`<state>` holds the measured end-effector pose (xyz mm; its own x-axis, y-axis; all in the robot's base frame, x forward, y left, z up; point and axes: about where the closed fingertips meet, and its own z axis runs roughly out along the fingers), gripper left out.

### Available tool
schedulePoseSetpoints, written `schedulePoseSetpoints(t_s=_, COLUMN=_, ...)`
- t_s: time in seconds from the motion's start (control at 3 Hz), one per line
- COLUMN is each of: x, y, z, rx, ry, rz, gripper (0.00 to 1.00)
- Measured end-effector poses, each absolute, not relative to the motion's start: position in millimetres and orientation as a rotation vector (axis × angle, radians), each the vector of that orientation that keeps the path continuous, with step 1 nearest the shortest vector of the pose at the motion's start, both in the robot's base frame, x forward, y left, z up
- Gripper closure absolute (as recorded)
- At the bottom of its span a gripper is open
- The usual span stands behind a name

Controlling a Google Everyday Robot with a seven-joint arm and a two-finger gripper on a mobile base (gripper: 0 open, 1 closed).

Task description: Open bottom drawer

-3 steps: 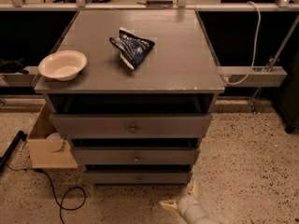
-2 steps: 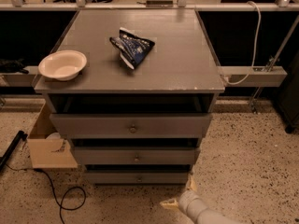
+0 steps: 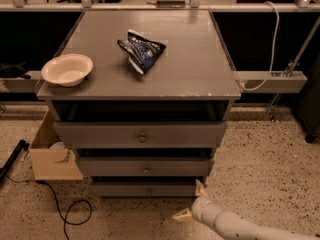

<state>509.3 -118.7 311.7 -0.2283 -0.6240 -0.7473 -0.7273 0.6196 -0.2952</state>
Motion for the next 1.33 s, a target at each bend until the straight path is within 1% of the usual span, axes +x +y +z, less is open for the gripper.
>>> schedulePoseSetpoints(t_s=0.67, x=509.8, y=-113.4, z=309.5, rx=-1.111, ry=1.919, rz=0.142, gripper=0.0)
schedulePoseSetpoints(t_s=1.33, x=534.3, y=-108.3, z=303.5, rx=-1.425, ry=1.828, rz=0.083, gripper=0.0)
